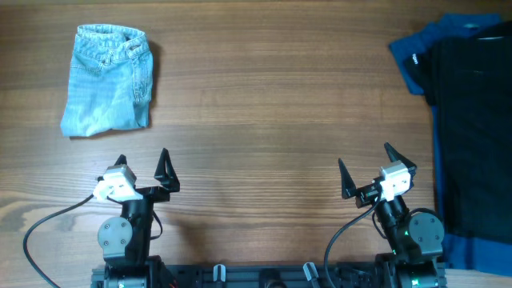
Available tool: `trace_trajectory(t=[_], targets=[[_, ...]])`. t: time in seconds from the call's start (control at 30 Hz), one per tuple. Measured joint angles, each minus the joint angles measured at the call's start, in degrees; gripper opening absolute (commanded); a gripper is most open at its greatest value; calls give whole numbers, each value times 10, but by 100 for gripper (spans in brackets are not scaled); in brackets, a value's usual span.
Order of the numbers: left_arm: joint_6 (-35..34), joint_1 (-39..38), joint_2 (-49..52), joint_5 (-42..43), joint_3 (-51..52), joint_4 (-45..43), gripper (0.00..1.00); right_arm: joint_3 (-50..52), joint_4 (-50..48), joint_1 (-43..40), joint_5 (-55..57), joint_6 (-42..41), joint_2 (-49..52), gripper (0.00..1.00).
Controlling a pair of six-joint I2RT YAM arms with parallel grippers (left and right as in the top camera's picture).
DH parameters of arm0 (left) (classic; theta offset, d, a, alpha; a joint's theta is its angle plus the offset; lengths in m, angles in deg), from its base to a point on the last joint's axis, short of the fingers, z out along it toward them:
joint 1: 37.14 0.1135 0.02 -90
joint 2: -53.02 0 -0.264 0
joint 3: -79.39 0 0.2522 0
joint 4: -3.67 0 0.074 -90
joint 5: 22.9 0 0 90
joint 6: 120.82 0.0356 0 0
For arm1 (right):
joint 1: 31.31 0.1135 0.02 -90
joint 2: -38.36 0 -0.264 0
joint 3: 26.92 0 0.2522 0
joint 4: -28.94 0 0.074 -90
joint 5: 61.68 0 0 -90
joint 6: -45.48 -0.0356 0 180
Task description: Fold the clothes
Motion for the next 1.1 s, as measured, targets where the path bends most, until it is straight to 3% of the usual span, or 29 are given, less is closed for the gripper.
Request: trace_trajectory(t=[0.27, 0.37, 0.5, 0.73, 0.97, 1.1], targets=[[0, 0, 0, 0, 0, 0, 100, -2, -69, -1, 0, 25, 3, 100], [0, 0, 0, 0, 0, 0, 100, -25, -64, -1, 6, -24, 4, 100], [0, 0, 0, 0, 0, 0, 100, -127, -42, -1, 21, -63, 31, 100], [0, 0, 1, 0, 0, 0, 100, -401, 41, -1, 46, -74, 244, 100], [0, 0, 0, 0, 0, 0, 100, -783, 239, -1, 50, -45, 588, 100], [0, 0, 0, 0, 0, 0, 100, -850, 274, -1, 50, -32, 673, 100]])
